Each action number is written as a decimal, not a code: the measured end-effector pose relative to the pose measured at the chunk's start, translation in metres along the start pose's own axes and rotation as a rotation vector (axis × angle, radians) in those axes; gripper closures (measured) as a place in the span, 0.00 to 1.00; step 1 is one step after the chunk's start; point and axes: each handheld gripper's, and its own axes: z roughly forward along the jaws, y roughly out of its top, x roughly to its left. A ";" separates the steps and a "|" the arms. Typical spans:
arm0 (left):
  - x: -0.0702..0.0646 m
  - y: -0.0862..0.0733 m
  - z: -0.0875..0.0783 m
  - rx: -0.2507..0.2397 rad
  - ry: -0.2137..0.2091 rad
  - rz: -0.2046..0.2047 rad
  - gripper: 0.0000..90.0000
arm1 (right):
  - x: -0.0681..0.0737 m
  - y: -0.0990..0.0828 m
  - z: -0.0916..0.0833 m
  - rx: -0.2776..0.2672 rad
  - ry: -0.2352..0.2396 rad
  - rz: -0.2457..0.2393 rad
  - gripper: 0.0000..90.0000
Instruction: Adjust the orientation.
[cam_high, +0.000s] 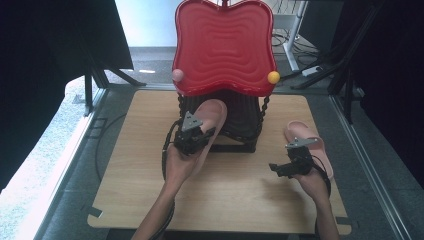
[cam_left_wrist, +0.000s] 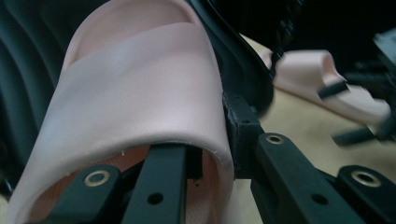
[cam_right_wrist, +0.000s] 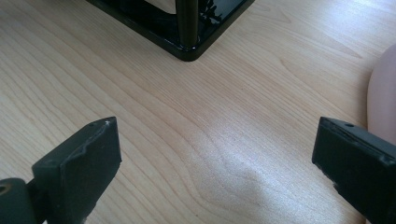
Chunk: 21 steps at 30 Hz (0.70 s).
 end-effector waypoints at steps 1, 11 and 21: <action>-0.001 0.002 0.002 -0.006 0.015 0.001 0.87 | 0.000 0.000 0.000 -0.001 0.000 0.000 0.02; -0.004 0.022 0.034 -0.104 0.205 -0.051 0.87 | -0.001 0.000 -0.001 -0.007 0.000 0.002 0.02; 0.004 0.028 0.069 -0.015 0.268 -0.093 0.83 | -0.002 0.000 -0.001 -0.009 0.004 -0.001 0.02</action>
